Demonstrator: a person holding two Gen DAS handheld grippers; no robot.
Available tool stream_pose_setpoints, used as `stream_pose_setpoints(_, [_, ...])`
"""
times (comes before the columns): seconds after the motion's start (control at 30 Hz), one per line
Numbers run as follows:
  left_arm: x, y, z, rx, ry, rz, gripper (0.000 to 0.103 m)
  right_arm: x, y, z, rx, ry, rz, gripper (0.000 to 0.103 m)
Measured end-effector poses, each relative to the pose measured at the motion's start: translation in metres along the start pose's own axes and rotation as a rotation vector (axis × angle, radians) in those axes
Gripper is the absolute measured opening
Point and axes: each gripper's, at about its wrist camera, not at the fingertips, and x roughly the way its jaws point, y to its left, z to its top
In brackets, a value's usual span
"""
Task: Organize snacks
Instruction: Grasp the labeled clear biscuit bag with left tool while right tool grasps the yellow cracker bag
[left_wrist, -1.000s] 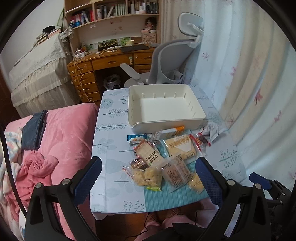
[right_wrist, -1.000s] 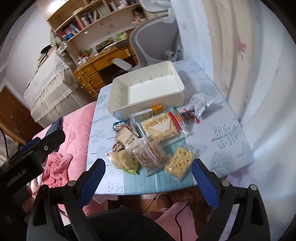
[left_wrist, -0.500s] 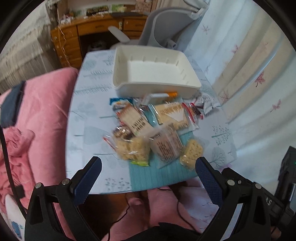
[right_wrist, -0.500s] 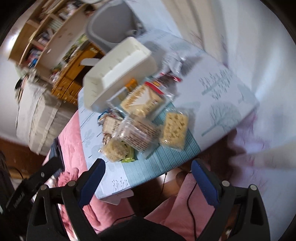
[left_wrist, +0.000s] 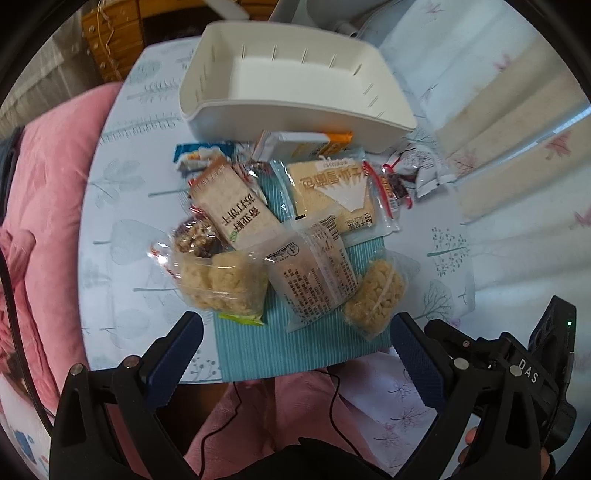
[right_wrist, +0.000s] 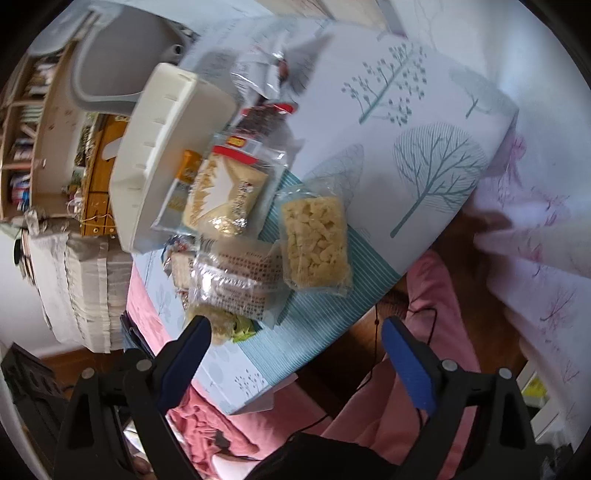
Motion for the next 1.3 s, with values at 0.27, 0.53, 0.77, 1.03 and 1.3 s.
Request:
stream_pose_setpoints(0.27, [0.057,0.000,0.026,-0.155,0.132,0.030,0.097,0.047,-0.012,0.042,0.137,0.149,-0.018,0.089])
stream_pose_setpoints(0.53, [0.112,0.008,0.041,-0.355,0.274,0.037,0.095,0.094,-0.015,0.064,0.192,0.355,-0.082,0.087])
stream_pose_setpoints(0.77, [0.144,0.009,0.046,-0.464,0.356,0.037,0.095,0.114,0.000,0.075,0.129,0.451,-0.149,0.076])
stream_pose_setpoints(1.03, [0.170,0.011,0.042,-0.544,0.423,0.050,0.083,0.126,0.009,0.092,0.065,0.500,-0.231,0.064])
stream_pose_setpoints(1.3, [0.175,0.010,0.042,-0.545,0.415,0.040,0.069,0.130,0.018,0.096,0.030,0.504,-0.226,0.057])
